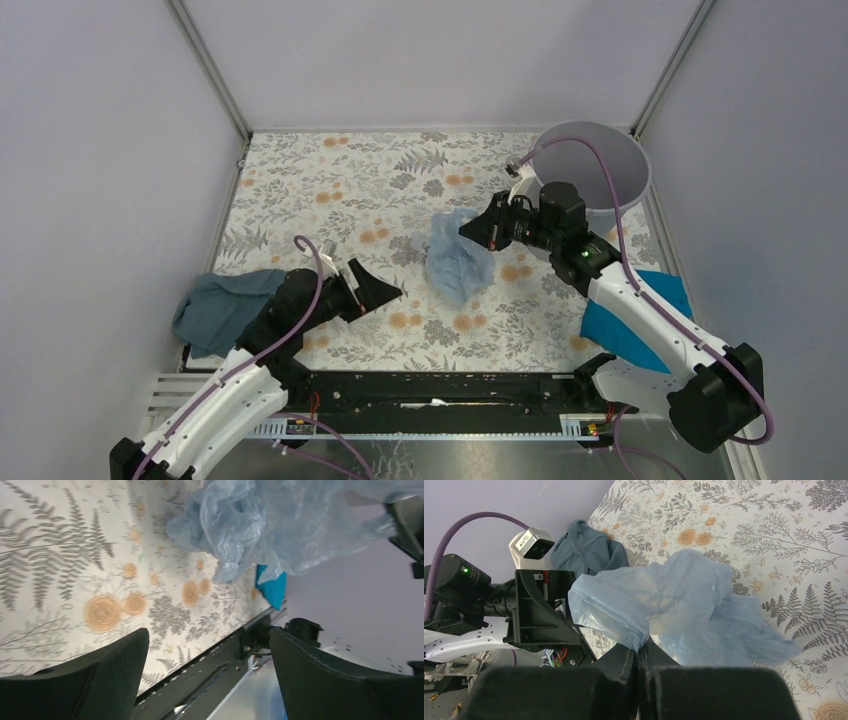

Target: Put the trash bags into the trash bin

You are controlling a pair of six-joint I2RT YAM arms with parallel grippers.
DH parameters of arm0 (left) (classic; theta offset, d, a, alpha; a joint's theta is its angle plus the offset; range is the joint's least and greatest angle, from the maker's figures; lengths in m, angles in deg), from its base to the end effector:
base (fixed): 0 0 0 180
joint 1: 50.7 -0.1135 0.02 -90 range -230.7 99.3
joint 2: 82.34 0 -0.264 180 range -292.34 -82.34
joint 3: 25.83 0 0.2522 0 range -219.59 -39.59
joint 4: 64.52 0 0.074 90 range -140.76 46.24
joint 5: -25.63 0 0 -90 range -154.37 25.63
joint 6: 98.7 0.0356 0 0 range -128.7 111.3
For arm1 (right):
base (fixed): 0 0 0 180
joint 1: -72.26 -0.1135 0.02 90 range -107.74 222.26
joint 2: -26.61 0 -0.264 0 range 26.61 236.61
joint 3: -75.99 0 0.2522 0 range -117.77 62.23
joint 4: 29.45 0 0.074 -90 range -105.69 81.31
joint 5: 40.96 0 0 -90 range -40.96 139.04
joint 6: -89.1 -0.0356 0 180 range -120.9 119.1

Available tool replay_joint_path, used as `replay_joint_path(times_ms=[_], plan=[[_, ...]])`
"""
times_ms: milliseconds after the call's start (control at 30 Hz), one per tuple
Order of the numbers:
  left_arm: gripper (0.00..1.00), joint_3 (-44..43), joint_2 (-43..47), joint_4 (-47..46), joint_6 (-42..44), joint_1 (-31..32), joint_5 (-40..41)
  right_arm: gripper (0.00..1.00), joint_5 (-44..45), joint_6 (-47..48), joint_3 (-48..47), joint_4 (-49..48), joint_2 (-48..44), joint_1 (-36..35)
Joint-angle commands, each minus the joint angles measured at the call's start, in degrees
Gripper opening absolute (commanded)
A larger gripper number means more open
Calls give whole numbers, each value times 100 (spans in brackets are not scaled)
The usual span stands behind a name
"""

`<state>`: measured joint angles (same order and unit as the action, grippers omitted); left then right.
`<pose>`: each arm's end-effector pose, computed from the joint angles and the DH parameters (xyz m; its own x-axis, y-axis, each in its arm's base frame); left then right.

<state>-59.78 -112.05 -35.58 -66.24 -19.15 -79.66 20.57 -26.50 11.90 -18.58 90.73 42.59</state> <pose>0.1149 -0.0816 0.2177 -0.7893 -0.4705 -0.3946 0.0800 0.5584 -0.8257 0.2178 0.1436 0.3310 -0.5119 0.1455 -0.8466 -0.6882 0.5203 0.5056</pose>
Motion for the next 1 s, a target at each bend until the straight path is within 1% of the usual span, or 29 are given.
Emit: replay_joint_path(times_ms=[0,100,200,267,333,400,433,533,567,667,733,767,800,900,967], plan=[[94,250,94,-1243,-767,-22,-596,0,201,176,-35,-191,-23,-143],[94,524,-315,-2569,-1024,-17,-719,0,314,179,-43,-55,-23,-155],[89,613,-1214,-3910,-1282,6,-1017,0,461,88,-55,7,-22,-165],[85,612,-1925,-4799,-1434,193,-1238,0,548,20,-86,60,1,-166],[84,652,-2419,-5444,-1537,589,-1119,0,643,-58,-101,83,13,-176],[84,697,-2749,-5713,-1507,1058,-673,0,710,-138,-71,60,6,-179],[84,700,-2903,-5742,-1356,1275,-455,0,751,-181,-58,18,5,-176],[85,732,-3363,-5784,-1004,1653,150,0,761,-262,-26,-65,-4,-179],[85,818,-3539,-5950,-982,1683,307,0,747,-293,-22,-89,-12,-187],[87,987,-4210,-6858,-1061,1674,551,0,717,-349,28,-157,-46,-187],[87,814,-4736,-7245,-1067,1679,422,0,726,-352,40,-128,-48,-187],[87,728,-5037,-7598,-1134,1679,312,0,723,-348,45,-98,-48,-183],[86,683,-5321,-8046,-1235,1679,211,0,719,-335,48,-66,-48,-180],[77,613,-6255,-9465,-1605,1646,-26,0,711,-329,88,-37,-65,-180],[73,511,-6817,-10274,-1791,1630,-168,0,719,-330,122,-36,-98,-187]])
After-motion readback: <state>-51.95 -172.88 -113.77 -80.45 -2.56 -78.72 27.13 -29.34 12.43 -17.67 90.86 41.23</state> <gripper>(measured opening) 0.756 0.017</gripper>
